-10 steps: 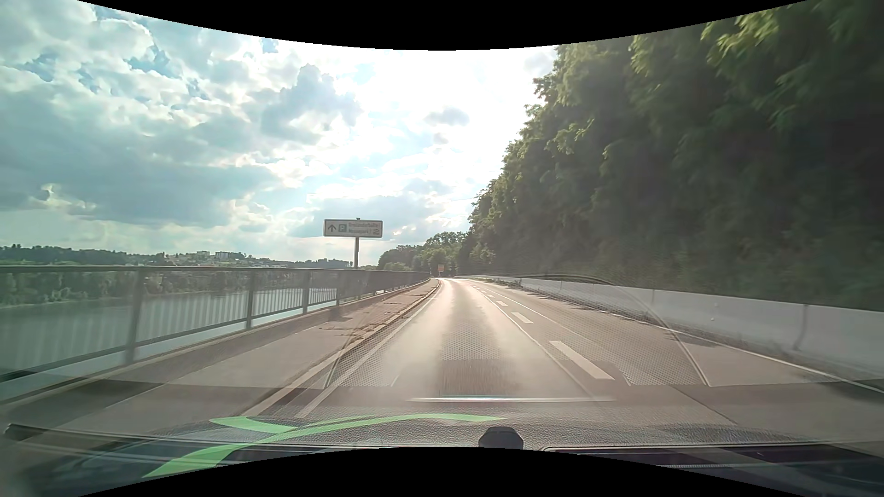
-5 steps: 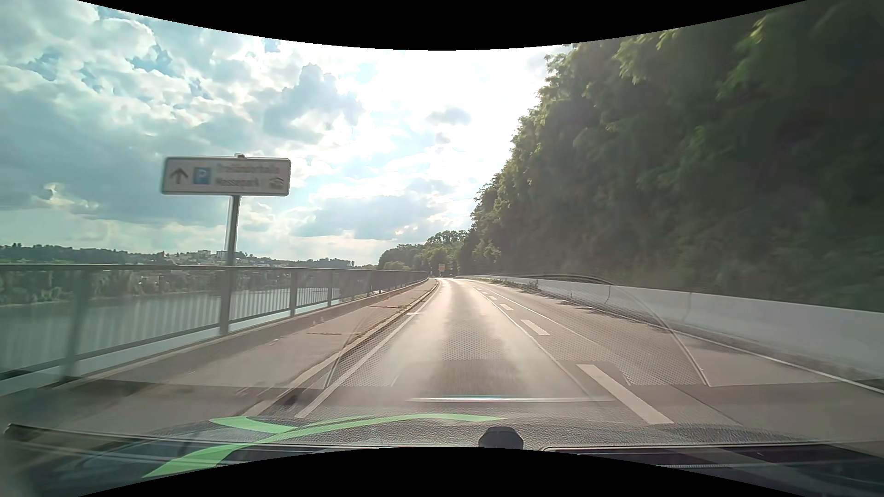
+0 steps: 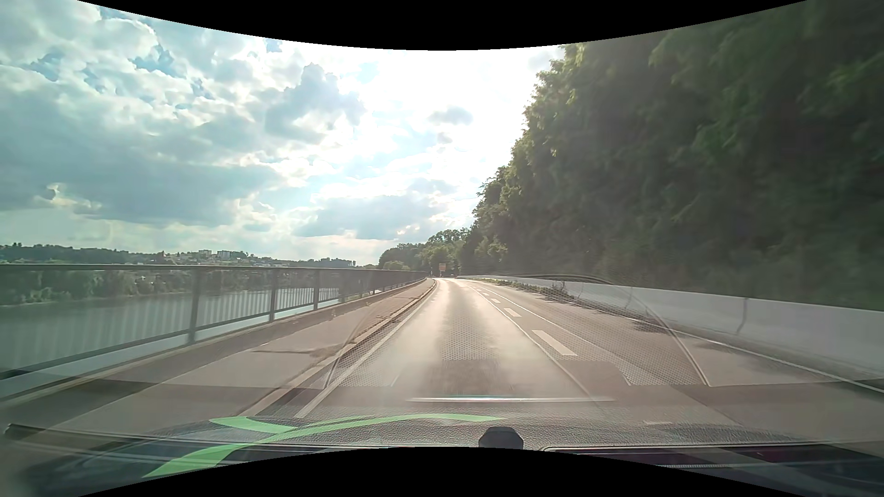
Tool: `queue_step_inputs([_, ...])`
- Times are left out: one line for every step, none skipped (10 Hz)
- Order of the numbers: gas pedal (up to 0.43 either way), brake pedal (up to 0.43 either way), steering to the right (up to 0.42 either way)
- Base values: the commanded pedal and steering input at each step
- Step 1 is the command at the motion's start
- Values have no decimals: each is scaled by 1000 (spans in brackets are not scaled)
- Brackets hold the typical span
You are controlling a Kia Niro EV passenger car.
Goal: Follow the waypoints while adhering to traffic rules and regulations
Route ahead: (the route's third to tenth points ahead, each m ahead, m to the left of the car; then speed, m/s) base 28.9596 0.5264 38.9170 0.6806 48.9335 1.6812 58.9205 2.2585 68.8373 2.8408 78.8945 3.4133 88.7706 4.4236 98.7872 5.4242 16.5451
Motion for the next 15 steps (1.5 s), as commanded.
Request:
queue_step_inputs([189, 0, -4])
queue_step_inputs([189, 0, -6])
queue_step_inputs([189, 0, -8])
queue_step_inputs([189, 0, -10])
queue_step_inputs([189, 0, -10])
queue_step_inputs([189, 0, -10])
queue_step_inputs([189, 0, -10])
queue_step_inputs([189, 0, -10])
queue_step_inputs([189, 0, -9])
queue_step_inputs([189, 0, -9])
queue_step_inputs([189, 0, -9])
queue_step_inputs([189, 0, -9])
queue_step_inputs([189, 0, -9])
queue_step_inputs([189, 0, -9])
queue_step_inputs([189, 0, -9])
